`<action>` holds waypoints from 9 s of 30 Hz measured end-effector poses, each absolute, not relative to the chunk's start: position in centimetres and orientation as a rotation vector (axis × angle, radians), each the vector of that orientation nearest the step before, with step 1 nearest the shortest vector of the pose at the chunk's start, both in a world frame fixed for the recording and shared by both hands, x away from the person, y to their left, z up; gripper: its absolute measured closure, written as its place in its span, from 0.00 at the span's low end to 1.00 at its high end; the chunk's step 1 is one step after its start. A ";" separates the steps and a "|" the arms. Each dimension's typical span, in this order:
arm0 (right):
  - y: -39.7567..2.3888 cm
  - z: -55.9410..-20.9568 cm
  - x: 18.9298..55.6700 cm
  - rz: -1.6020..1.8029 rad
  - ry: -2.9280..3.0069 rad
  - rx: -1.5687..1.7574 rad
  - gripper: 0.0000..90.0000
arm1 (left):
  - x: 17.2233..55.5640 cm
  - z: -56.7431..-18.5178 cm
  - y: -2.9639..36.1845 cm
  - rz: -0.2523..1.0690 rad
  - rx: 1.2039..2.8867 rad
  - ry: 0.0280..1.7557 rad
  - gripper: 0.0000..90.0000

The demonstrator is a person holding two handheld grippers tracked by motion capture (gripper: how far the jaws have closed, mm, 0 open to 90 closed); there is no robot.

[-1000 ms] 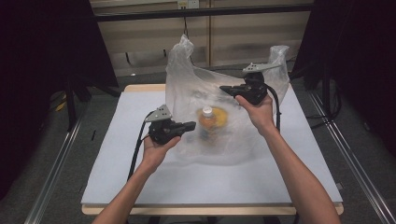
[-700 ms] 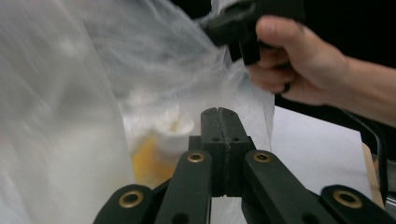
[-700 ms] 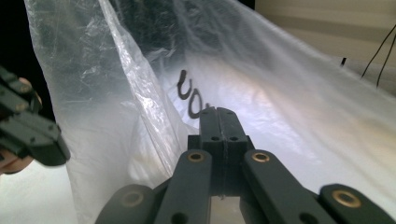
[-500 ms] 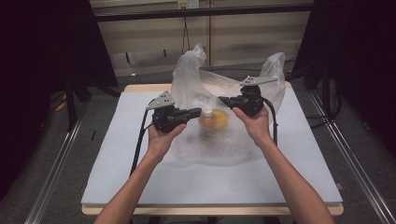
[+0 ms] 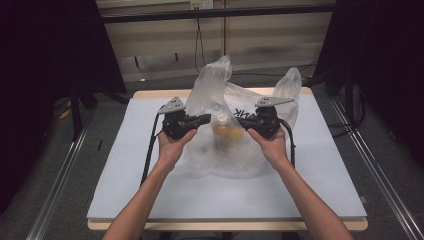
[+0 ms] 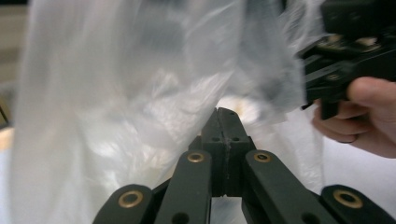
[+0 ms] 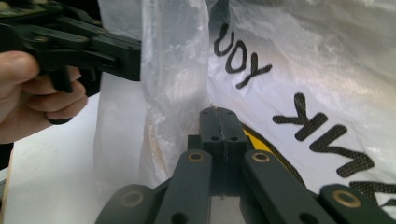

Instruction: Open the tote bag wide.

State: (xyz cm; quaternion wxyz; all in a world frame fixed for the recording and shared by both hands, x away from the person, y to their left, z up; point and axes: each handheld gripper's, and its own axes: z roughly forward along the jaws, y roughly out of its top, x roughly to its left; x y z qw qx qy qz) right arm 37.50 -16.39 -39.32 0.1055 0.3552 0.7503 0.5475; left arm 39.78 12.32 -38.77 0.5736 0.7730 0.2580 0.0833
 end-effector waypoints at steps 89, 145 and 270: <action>-19.0 -38.9 35.0 1.519 2.224 1.037 1.00 | 35.7 -37.1 7.8 0.128 2.005 0.408 1.00; -20.3 -48.1 40.8 1.120 2.597 1.236 1.00 | 41.8 -46.8 10.9 0.182 2.475 0.571 1.00; -11.2 -46.8 54.6 0.758 2.619 1.384 1.00 | 28.5 -45.6 5.7 -0.025 2.630 0.150 1.00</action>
